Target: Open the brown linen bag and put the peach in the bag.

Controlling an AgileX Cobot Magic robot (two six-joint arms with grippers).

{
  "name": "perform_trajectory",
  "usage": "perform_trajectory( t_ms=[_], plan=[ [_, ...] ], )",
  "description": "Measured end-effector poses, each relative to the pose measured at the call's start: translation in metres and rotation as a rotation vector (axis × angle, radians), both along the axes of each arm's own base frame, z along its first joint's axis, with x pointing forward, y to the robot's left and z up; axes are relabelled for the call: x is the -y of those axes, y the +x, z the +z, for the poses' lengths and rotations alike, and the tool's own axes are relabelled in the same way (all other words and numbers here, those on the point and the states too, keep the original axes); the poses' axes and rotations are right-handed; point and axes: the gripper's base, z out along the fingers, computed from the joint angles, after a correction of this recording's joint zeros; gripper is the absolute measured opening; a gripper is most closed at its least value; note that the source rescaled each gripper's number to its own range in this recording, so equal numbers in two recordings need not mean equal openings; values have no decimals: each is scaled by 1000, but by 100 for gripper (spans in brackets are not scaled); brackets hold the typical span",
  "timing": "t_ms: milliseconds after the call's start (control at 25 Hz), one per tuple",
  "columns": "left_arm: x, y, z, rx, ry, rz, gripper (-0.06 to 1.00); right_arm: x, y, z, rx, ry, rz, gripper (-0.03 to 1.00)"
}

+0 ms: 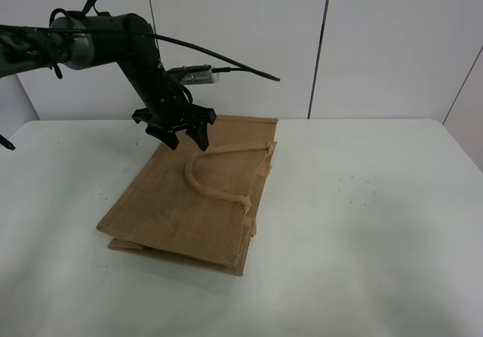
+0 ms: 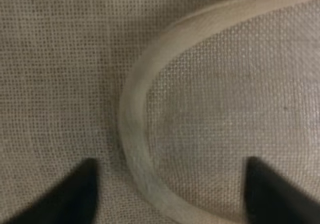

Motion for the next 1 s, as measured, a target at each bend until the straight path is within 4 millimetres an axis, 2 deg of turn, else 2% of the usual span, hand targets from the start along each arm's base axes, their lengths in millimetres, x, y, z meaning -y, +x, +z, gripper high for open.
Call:
perform_trajectory(
  t_ms=[40, 120, 320, 400, 680, 760, 880, 1000],
  plan=[
    [-1, 0, 0, 3, 7, -4, 90, 0, 0, 0, 0, 0, 0, 100],
    [-2, 1, -1, 10, 29, -10, 96, 0, 0, 0, 0, 0, 0, 100],
    [-19, 4, -3, 29, 169, 12, 100, 0, 0, 0, 0, 0, 0, 100],
    [-35, 8, -4, 24, 218, 47, 100, 0, 0, 0, 0, 0, 0, 100],
    [-120, 21, -5, -41, 262, 231, 100, 0, 0, 0, 0, 0, 0, 100],
    [-139, 21, -5, -69, 257, 275, 100, 0, 0, 0, 0, 0, 0, 100],
    [-150, 18, 4, -79, 218, 310, 99, 0, 0, 0, 0, 0, 0, 100],
    [-150, 7, 30, -40, 195, 313, 99, 0, 0, 0, 0, 0, 0, 100]
  ],
)
